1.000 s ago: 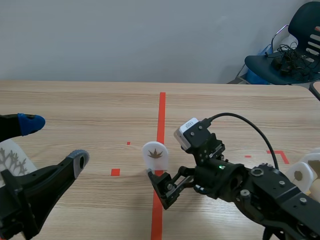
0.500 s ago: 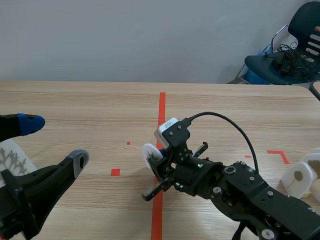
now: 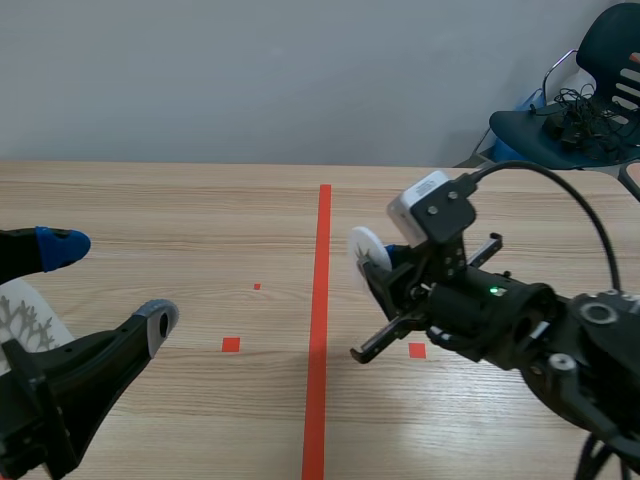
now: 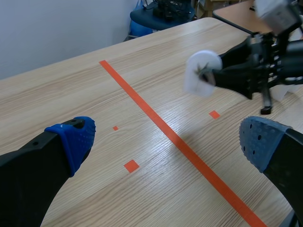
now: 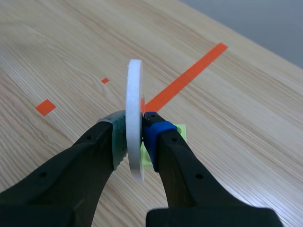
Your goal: Do the leaf sorting experiment
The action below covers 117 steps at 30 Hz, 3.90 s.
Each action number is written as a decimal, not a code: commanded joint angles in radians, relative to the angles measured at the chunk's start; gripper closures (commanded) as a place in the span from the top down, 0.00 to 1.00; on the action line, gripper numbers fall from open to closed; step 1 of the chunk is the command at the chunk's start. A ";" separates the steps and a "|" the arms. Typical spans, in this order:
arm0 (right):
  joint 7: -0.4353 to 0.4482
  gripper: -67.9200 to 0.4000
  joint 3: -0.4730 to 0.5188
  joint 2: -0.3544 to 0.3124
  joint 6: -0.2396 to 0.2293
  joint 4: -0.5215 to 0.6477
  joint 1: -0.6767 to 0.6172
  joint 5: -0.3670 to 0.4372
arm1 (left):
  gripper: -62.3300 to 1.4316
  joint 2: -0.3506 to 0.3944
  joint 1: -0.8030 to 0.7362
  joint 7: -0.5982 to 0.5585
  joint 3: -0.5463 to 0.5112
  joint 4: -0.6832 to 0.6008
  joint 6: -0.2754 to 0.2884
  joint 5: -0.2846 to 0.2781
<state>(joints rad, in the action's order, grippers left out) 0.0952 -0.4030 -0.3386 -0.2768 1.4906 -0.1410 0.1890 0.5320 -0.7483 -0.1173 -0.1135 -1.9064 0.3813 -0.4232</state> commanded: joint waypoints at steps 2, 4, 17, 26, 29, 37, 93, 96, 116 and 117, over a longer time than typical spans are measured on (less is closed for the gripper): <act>-0.008 0.10 0.085 -0.023 -0.003 0.080 -0.111 0.034 | 1.00 -0.005 0.004 -0.014 -0.005 -0.006 0.003 -0.005; -0.013 0.10 0.159 -0.024 -0.003 0.132 -0.193 0.057 | 1.00 -0.005 0.004 -0.014 -0.005 -0.006 0.003 -0.005; -0.011 0.10 0.444 0.048 0.001 0.102 -0.350 0.118 | 1.00 -0.005 0.004 -0.014 -0.005 -0.006 0.003 -0.005; 0.012 0.10 0.452 0.048 0.003 -0.109 -0.251 0.118 | 1.00 -0.005 0.004 -0.014 -0.005 -0.006 0.003 -0.005; 0.018 0.10 0.467 0.048 0.053 -0.131 -0.244 0.117 | 1.00 -0.005 0.004 -0.014 -0.005 -0.006 0.003 -0.005; 0.057 0.33 0.489 0.047 0.085 -0.132 -0.244 0.061 | 1.00 -0.005 0.004 -0.014 -0.005 -0.006 0.003 -0.005; -0.202 1.00 0.505 -0.204 -0.117 0.431 -0.396 0.358 | 1.00 -0.005 0.004 -0.014 -0.005 -0.006 0.003 -0.005; -0.202 1.00 0.505 -0.204 -0.117 0.431 -0.396 0.358 | 1.00 -0.005 0.004 -0.014 -0.005 -0.006 0.003 -0.005; -0.206 1.00 0.505 -0.204 -0.113 0.431 -0.396 0.357 | 1.00 -0.128 0.271 0.072 0.218 0.295 0.005 0.135; -0.206 1.00 0.505 -0.204 -0.113 0.431 -0.396 0.357 | 1.00 -0.141 0.310 0.058 0.240 0.349 0.005 0.144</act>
<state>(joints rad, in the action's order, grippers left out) -0.1215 0.0906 -0.5400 -0.3969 1.9213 -0.5518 0.5327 0.3943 -0.4675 -0.0368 0.1268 -1.5669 0.3847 -0.2749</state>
